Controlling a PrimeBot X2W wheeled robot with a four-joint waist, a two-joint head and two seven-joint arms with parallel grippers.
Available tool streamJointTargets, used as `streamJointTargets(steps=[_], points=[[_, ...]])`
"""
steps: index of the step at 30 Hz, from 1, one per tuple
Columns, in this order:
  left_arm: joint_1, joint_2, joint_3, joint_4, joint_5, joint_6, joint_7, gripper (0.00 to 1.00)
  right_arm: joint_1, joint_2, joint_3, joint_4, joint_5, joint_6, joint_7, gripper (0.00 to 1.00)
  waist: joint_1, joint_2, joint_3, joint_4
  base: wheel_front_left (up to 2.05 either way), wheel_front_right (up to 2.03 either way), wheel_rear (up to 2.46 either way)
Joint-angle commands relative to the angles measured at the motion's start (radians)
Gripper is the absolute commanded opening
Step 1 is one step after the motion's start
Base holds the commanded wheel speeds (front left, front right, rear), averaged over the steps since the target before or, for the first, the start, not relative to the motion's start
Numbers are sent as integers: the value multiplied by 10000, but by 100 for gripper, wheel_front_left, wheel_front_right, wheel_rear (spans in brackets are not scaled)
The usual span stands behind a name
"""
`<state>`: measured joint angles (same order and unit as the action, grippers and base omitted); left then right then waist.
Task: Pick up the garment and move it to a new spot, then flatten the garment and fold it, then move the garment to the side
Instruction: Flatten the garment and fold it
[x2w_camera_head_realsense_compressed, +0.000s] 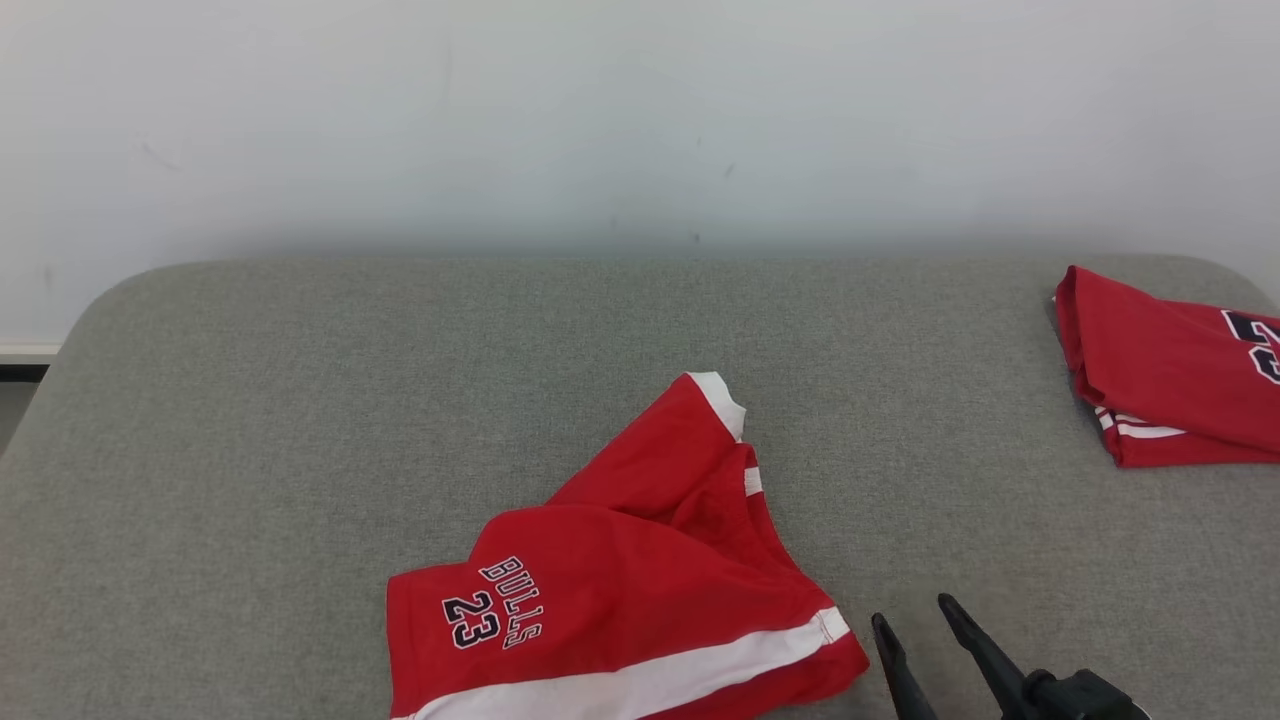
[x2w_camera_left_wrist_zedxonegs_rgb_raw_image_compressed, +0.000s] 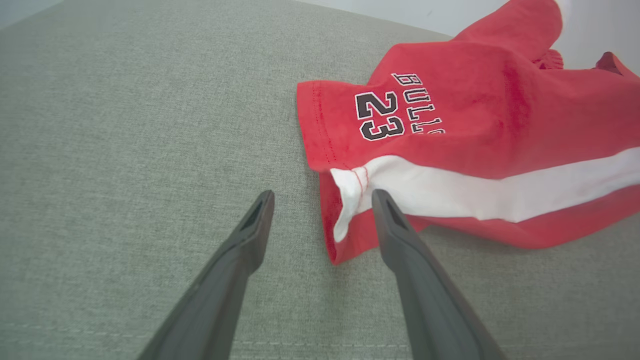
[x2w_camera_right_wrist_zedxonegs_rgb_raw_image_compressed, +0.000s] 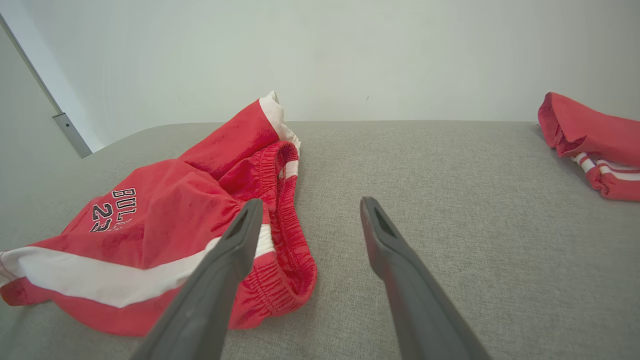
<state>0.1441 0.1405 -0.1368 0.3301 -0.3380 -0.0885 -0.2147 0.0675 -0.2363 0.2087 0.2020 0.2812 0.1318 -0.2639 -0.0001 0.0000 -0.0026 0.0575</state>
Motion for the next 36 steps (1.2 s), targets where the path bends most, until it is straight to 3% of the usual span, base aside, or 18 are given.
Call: streamJointTargets(steps=[1, 17, 18, 19, 20, 21, 27, 36], points=[[-15, 12, -64, 124, -76, -81, 27, 100, -234, -267, 476, 161, 289, -27, 55, 100, 1, 0, 68, -11, 0, 0, 0], [-1116, 140, -755, 1039, -815, -375, 263, 100, -2129, -1888, 3510, 1157, 2602, -27, 1407, 100, 1, 0, 406, 277, 0, 0, 0], [-1211, 149, -879, 1123, -901, -393, 296, 91, -2223, -1992, 3690, 1170, 2761, -27, 1506, 85, 1, 0, 430, 305, 0, 0, 0], [-1311, 148, -972, 1208, -1012, -410, 345, 49, -2343, -2097, 3832, 1174, 2889, -27, 1566, 49, 1, 0, 449, 332, 0, 0, 0], [-1401, 176, -1063, 1281, -1091, -422, 349, 16, -2442, -2194, 3934, 1160, 3007, -27, 1549, 0, 1, 0, 463, 353, 0, 0, 0], [-1487, 198, -1164, 1337, -1191, -431, 313, 0, -2490, -2249, 4004, 1168, 3193, -27, 1528, 0, 1, 0, 472, 368, 0, 0, 0], [-1624, 247, -1454, 1485, -1910, -417, 8, 0, -2412, -2648, 4573, 842, 4161, -27, 1500, 0, 1, 0, 457, 345, 0, 0, 0], [-1396, 573, -1436, 1235, -2040, -394, -306, 0, -2259, -3121, 4846, 227, 5190, -27, 1492, 0, 1, 0, 306, 151, 0, 0, 0]])
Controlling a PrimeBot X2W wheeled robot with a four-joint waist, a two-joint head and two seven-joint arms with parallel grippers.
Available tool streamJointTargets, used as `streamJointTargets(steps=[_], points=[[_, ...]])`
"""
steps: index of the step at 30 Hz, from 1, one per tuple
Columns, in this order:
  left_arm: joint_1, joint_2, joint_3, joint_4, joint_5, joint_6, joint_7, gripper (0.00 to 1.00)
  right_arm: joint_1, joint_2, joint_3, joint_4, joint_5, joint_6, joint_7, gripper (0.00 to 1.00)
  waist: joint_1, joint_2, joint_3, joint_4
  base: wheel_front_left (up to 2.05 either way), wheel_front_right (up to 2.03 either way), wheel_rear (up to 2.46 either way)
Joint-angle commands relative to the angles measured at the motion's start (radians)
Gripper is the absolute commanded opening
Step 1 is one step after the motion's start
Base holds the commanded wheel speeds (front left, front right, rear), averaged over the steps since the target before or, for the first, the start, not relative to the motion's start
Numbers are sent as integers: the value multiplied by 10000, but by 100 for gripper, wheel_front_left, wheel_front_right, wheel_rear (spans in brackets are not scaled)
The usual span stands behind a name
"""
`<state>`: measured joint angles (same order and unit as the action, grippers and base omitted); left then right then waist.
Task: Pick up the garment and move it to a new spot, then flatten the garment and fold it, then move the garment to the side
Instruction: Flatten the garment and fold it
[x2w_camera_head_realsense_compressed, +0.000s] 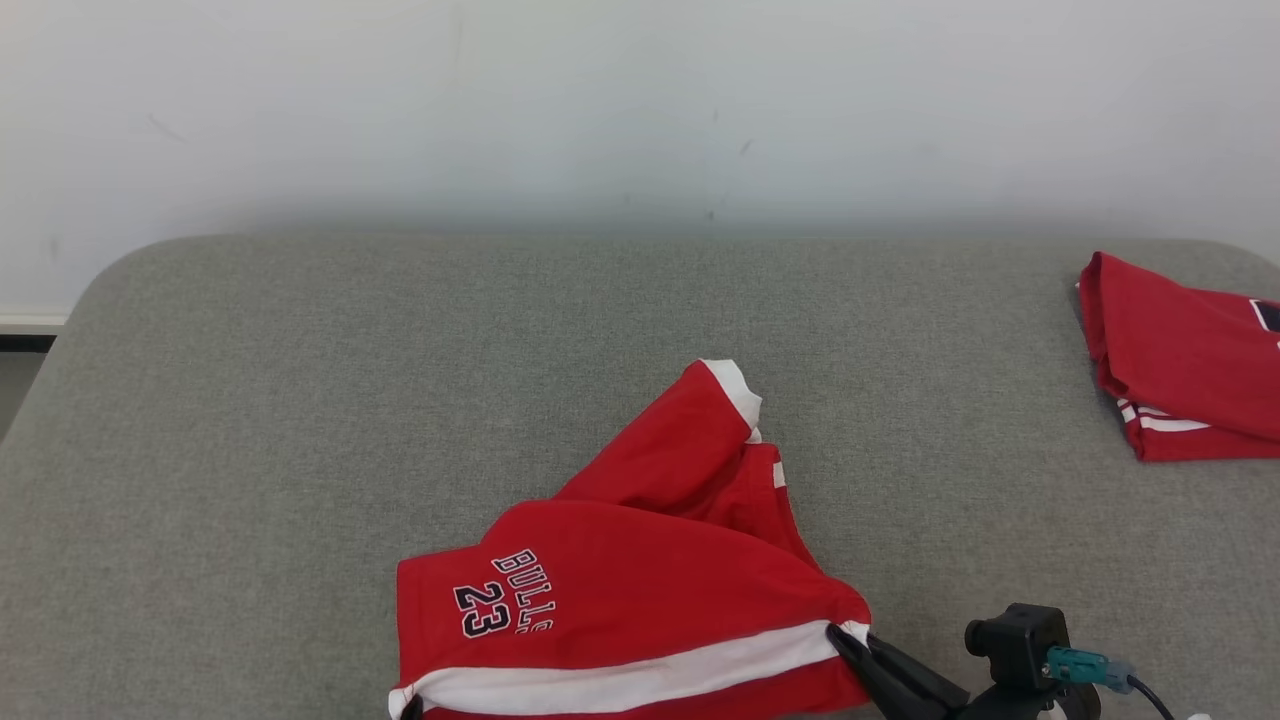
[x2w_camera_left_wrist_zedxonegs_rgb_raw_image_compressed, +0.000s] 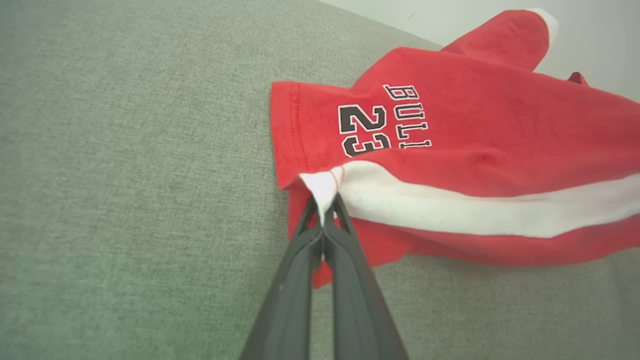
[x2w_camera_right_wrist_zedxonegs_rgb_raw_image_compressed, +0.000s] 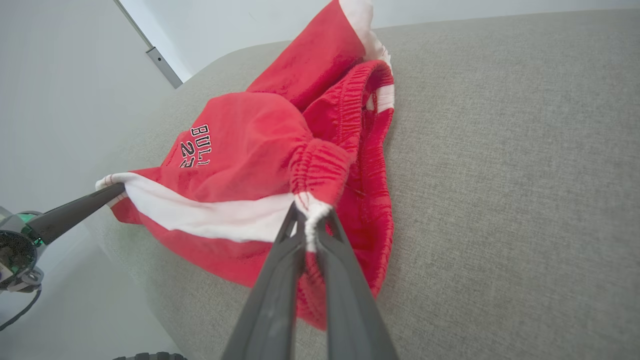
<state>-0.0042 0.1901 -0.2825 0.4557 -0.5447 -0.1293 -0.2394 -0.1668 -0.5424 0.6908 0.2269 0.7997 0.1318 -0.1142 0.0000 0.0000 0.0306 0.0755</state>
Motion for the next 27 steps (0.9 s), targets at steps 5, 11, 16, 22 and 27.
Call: streamJointTargets(steps=[5, 11, 16, 22, 27], points=[[149, 208, -61, -10, 276, 140, -94, 0, 81, -51, 194, 111, 85, -27, -16, 0, 0, 0, -135, -90, 0, 0, 0], [-42, 182, -125, -176, 224, 94, -175, 0, 26, 60, 200, 82, 416, -27, -195, 0, 0, 0, -212, -114, 0, 0, 0], [-1132, 555, -200, -1029, 421, 70, 115, 0, -624, -57, -143, -244, 997, -27, -32, 0, 0, 0, -133, -142, 0, 0, 0], [-3234, 1178, -416, -2130, 615, 13, 1042, 0, -2170, -297, -721, -705, 1637, -27, 360, 0, 0, 0, 397, -378, 0, 0, 0], [-6283, 1720, -738, -2714, 85, 0, 2302, 0, -4624, -221, -1424, -526, 2427, -27, 1049, 0, 0, 0, 1516, -753, 0, 0, 0]])
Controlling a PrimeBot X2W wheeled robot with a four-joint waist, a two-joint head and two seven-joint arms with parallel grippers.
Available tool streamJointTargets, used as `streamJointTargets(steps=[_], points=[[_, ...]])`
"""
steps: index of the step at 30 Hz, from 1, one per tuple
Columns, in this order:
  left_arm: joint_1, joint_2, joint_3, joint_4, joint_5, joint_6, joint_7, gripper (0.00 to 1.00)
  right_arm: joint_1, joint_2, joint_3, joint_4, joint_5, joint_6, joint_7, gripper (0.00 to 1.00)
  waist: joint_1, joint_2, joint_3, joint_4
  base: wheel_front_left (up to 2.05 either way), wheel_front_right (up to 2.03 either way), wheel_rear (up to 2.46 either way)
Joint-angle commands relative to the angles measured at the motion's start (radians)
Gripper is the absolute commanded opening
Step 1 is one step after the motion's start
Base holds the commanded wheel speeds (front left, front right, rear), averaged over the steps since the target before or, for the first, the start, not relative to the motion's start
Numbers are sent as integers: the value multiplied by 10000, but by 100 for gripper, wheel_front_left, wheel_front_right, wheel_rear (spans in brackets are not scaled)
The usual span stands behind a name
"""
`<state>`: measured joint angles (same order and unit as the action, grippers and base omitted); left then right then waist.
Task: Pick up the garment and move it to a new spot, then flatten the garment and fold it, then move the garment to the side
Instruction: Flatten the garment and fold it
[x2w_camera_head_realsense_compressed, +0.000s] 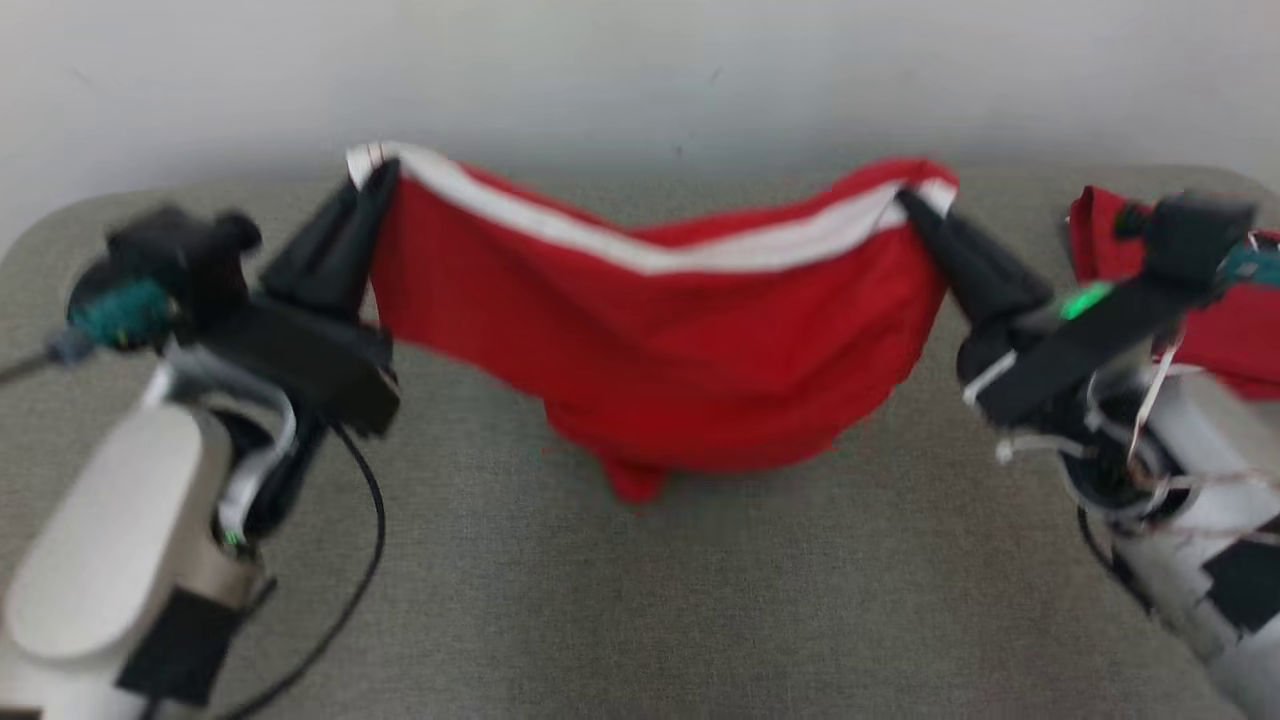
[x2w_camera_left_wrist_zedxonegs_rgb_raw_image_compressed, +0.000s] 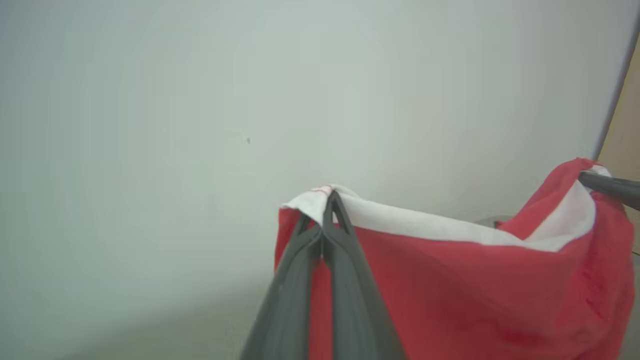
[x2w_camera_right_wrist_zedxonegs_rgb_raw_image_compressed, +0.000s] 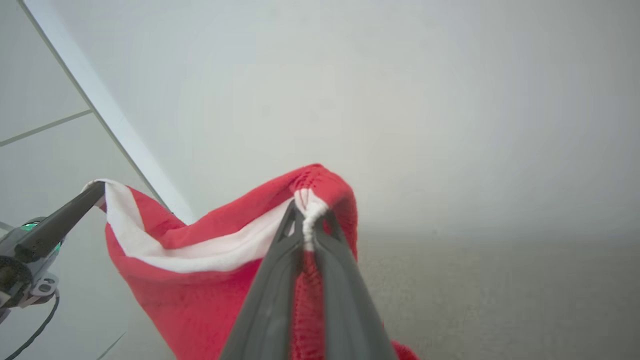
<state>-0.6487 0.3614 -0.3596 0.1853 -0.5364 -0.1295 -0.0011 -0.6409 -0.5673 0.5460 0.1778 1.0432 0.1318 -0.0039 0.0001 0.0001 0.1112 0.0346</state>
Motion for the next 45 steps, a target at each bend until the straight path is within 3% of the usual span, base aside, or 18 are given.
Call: streamJointTargets(steps=[1, 6, 13, 24, 29, 35, 41, 45], points=[[-499, 131, -44, 23, -133, -1, 105, 0, -431, 97, -113, 75, 85, -26, 59, 0, -1, -1, 987, -417, 0, 0, 0], [-3818, 505, -322, 814, -774, 2, 581, 0, -3344, 419, -477, 852, 319, -27, 820, 0, -1, -1, 2470, -758, 0, 0, 0], [-7761, 613, -982, 2279, -866, 2, 409, 0, -7236, 1101, -968, 2448, 541, -26, 1410, 0, -1, -1, 4148, -1090, 0, 0, 0], [-11463, 643, -2302, 4295, -1122, 2, -375, 0, -10959, 1460, -2, 4264, -408, -27, 1187, 0, -1, -1, 5241, -898, 0, 0, 0], [-12003, 697, -3117, 4863, -1727, 2, -1066, 0, -11629, 1309, 619, 4617, -290, -27, 967, 0, -1, -1, 5529, -565, 0, 0, 0], [-11560, 946, -3839, 4625, -2197, 1, -1648, 0, -11183, 889, 1190, 4108, 258, -27, 790, 0, -1, -1, 5587, -476, 0, 0, 0], [-9747, 1575, -4272, 3374, -2796, 1, -2286, 0, -9438, -260, 2084, 2560, 1031, -27, 406, 0, -1, -1, 5086, -410, 0, 0, 0], [-7665, 1908, -4152, 2235, -3060, 454, -2551, 0, -7626, -1039, 2369, 1513, 1738, -27, -191, 0, -1, -1, 4373, -401, 0, 0, 0]])
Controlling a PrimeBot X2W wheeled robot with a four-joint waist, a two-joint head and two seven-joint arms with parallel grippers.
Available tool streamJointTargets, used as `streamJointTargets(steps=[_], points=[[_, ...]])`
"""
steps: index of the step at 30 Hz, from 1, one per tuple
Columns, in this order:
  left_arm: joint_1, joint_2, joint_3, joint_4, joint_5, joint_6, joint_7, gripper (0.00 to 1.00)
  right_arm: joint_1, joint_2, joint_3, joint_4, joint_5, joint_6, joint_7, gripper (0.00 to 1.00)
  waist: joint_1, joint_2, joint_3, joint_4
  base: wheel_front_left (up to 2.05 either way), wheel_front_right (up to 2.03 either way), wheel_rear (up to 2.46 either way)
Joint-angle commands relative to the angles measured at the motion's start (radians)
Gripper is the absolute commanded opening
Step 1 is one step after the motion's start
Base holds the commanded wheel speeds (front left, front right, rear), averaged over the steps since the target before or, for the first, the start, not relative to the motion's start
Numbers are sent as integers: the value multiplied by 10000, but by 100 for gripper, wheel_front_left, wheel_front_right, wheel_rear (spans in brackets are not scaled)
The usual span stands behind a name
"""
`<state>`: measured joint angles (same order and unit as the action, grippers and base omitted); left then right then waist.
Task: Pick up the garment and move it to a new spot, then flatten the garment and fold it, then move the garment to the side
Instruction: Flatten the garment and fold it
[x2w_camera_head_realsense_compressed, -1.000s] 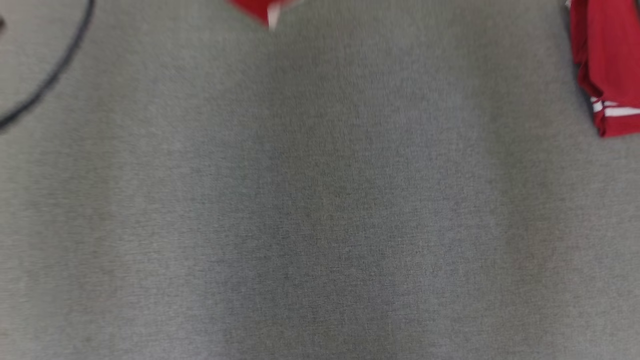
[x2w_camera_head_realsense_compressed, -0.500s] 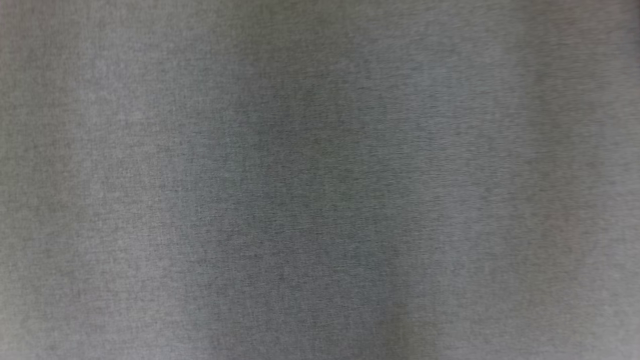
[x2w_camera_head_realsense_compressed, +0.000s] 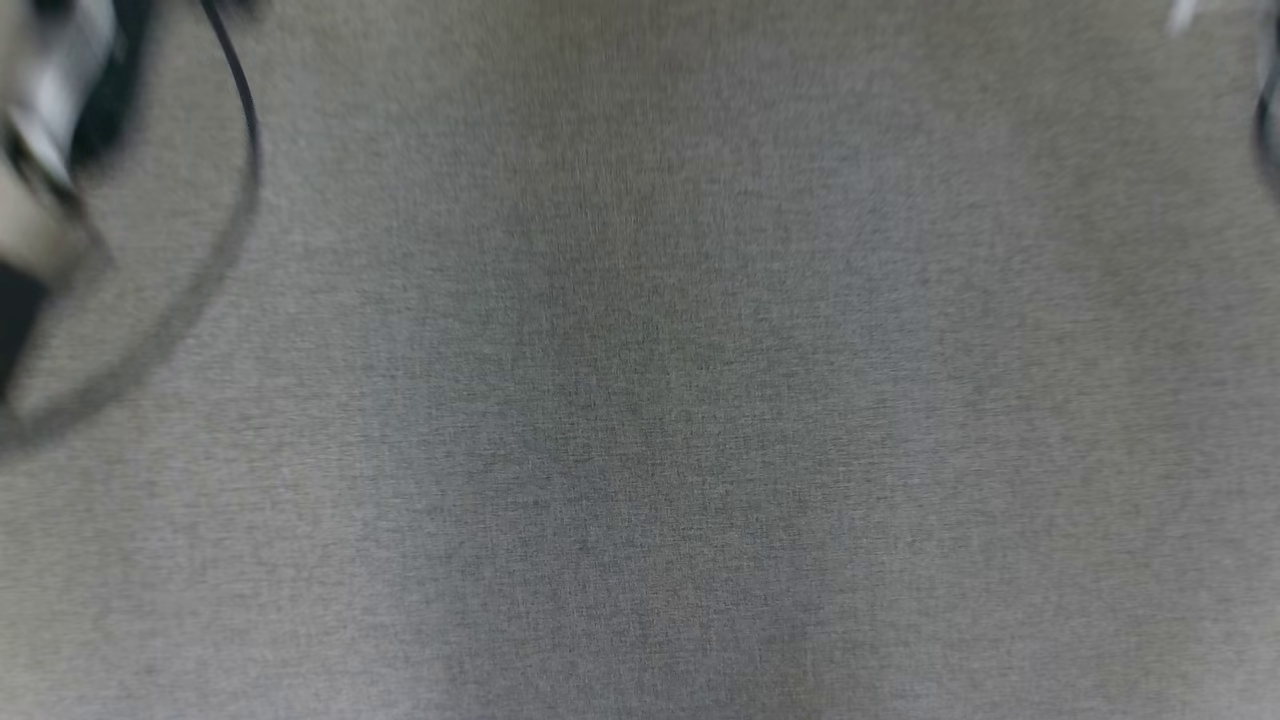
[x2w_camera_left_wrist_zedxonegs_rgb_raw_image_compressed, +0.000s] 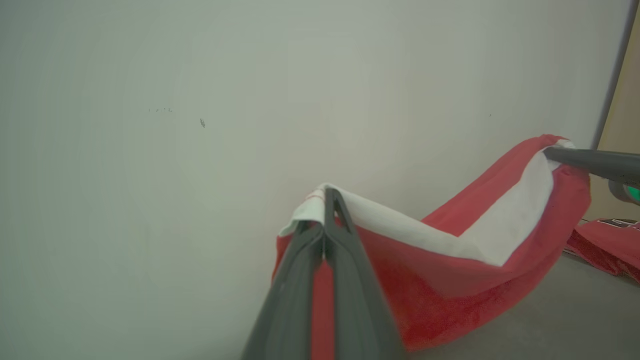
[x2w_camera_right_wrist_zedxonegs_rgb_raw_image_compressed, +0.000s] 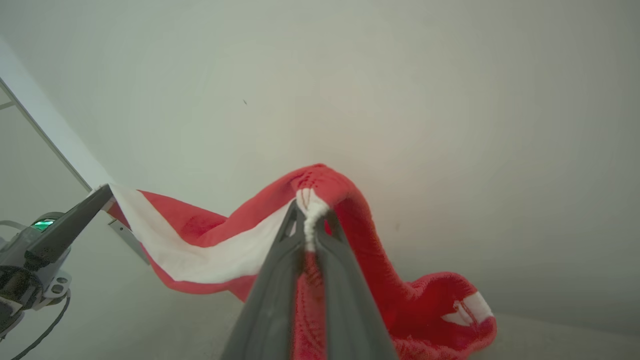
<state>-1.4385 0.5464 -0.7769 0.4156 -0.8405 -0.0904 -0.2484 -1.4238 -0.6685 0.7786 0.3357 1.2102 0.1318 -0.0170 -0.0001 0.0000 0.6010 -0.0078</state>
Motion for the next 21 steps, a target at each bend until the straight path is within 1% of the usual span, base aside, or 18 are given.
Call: streamJointTargets(steps=[1, 7, 10, 11, 13, 17, 21], points=[[796, 142, 108, -448, -145, 235, -105, 0, 667, -225, 126, -327, 223, -27, -161, 0, 1, 0, -704, 25, 0, 0, 0], [4307, 818, 293, -2418, -521, 1254, -169, 0, 3352, -1262, 570, -1698, 805, -27, -908, 0, 1, 0, -1713, -1, 0, 0, 0], [5967, 1088, 402, -3216, -589, 1700, -170, 0, 4577, -1545, 677, -2130, 1164, -26, -1246, 0, 1, 0, -2097, -51, 0, 0, 0], [6524, 1098, 455, -3392, -601, 1817, -170, 0, 4975, -1654, 690, -2211, 1308, -27, -1394, 0, 1, 0, -2219, -47, 0, 0, 0], [7474, 1120, 417, -3593, -421, 1945, -166, 0, 5816, -1815, 751, -2330, 1560, -27, -1652, 0, 1, 0, -2475, -4, 0, 0, 0], [9091, 861, 461, -3718, -202, 1845, -169, 0, 7327, -2063, 973, -2554, 1793, -26, -1981, 0, 1, 0, -2977, 87, 0, 0, 0], [10473, 464, 764, -3580, 261, 1805, -170, 0, 8705, -2132, 1206, -2678, 1849, -27, -2238, 0, 1, 0, -3460, 115, 0, 0, 0]])
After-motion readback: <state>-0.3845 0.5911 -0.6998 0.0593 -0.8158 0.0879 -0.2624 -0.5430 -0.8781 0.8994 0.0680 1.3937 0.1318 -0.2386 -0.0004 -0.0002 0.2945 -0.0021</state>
